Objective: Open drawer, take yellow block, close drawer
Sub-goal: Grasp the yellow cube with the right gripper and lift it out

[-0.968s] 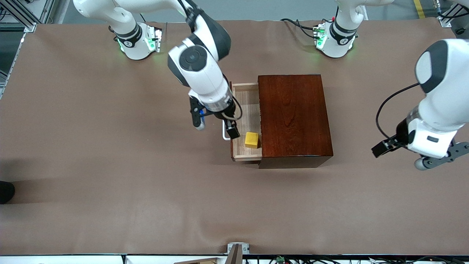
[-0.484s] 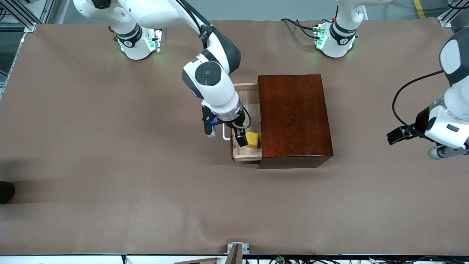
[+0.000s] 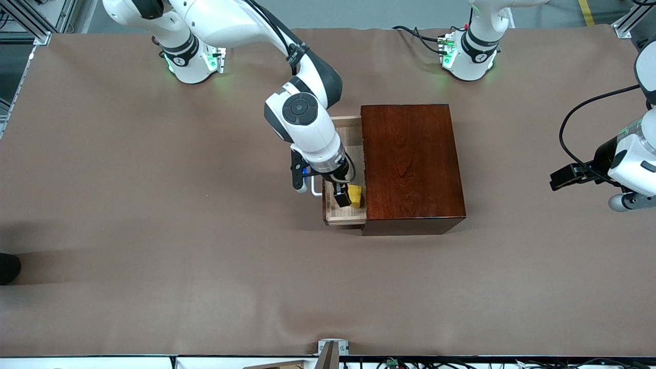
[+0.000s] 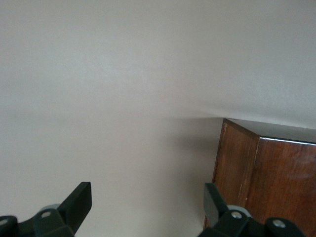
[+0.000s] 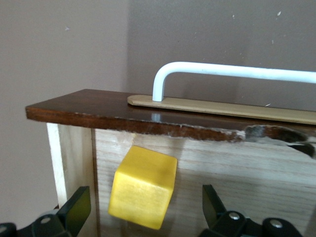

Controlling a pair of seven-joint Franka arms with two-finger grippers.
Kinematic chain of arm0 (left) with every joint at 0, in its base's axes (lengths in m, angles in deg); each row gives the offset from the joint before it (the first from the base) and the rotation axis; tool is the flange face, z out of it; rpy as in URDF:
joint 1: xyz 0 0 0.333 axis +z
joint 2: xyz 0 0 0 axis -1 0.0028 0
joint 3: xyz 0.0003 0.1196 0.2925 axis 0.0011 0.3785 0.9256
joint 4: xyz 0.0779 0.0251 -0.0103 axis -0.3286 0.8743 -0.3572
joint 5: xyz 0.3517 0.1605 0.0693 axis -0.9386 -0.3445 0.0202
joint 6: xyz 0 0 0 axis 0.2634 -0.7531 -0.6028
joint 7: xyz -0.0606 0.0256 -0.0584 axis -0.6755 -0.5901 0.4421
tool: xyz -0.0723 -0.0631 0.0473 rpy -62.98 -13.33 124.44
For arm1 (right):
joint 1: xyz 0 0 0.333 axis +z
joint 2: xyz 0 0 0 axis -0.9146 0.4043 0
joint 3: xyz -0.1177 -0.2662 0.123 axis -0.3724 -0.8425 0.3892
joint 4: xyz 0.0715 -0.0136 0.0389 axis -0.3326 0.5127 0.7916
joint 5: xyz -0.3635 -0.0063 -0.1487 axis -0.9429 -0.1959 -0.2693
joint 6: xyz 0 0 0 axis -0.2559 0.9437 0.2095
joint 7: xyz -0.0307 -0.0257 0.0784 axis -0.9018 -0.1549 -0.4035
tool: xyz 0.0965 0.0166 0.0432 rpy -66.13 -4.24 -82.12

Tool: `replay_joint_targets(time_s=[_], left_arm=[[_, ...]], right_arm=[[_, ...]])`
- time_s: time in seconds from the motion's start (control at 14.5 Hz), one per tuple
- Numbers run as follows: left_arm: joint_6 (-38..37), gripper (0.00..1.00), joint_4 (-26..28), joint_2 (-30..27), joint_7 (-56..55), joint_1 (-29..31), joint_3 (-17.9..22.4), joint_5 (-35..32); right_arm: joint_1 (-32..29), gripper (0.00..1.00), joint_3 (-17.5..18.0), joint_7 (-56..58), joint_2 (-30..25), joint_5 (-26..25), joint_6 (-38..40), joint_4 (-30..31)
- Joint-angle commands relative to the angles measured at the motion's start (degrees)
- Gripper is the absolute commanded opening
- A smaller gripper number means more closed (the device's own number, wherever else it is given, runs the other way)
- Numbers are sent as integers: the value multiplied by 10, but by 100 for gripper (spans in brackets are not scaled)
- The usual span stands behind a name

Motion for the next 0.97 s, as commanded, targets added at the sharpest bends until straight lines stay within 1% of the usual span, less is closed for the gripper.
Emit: replay_joint_targets(time_s=[0.0, 0.35, 0.41, 0.48, 0.55, 0.62, 0.69, 0.76, 0.9], left_arm=[[-5, 100, 13, -16, 13, 7, -5, 12], [-5, 100, 13, -17, 13, 7, -5, 12], [-5, 100, 13, -17, 13, 7, -5, 12], [-5, 100, 12, -17, 13, 7, -5, 12], [-5, 100, 12, -16, 13, 7, -5, 12], [-5, 100, 12, -17, 13, 7, -5, 12], [-5, 100, 12, -16, 13, 7, -5, 12], [-5, 100, 11, -16, 13, 7, -4, 12], [-5, 100, 11, -15, 13, 7, -3, 13]], right_arm=[[6, 100, -6, -18, 21, 9, -18, -16], [7, 100, -6, -23, 39, 10, -24, -29], [10, 60, -6, -22, 40, 9, -24, -29], [13, 34, -6, -21, 39, 9, -24, -29], [13, 12, -6, -21, 38, 9, -21, -35], [13, 8, -6, -21, 37, 10, -15, -39], [11, 9, -4, -21, 33, 11, -4, -41], [7, 9, -3, -20, 30, 11, 21, -47], [-1, 10, 0, -17, 23, 21, 99, -90]])
